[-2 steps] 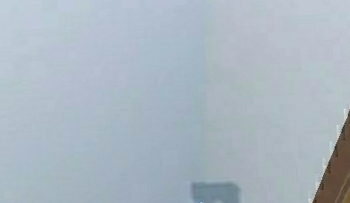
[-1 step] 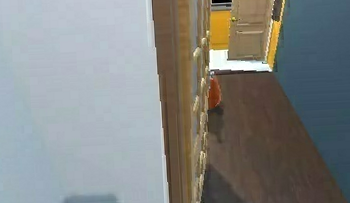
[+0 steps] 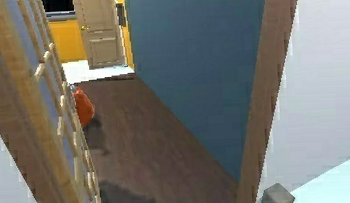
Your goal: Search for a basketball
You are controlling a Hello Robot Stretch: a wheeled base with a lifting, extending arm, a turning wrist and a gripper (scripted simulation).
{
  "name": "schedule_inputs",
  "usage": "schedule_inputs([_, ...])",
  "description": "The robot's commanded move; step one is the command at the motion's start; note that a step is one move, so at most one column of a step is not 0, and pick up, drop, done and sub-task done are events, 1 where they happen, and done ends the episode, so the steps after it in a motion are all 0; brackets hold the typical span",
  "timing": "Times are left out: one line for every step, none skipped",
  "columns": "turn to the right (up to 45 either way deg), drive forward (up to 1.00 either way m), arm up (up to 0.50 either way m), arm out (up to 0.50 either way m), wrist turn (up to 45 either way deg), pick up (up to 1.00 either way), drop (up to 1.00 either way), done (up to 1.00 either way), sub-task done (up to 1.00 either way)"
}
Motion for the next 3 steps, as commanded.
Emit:
schedule_inputs([0.0, 0.65, 0.00, 0.00, 0.0, 0.00, 0.00, 0.00, 0.00])
schedule_inputs([-21.0, 0.00, 0.00, 0.00, 0.0, 0.00, 0.00, 0.00, 0.00])
schedule_inputs([0.0, 1.00, 0.00, 0.00, 0.0, 0.00, 0.00, 0.00, 0.00])
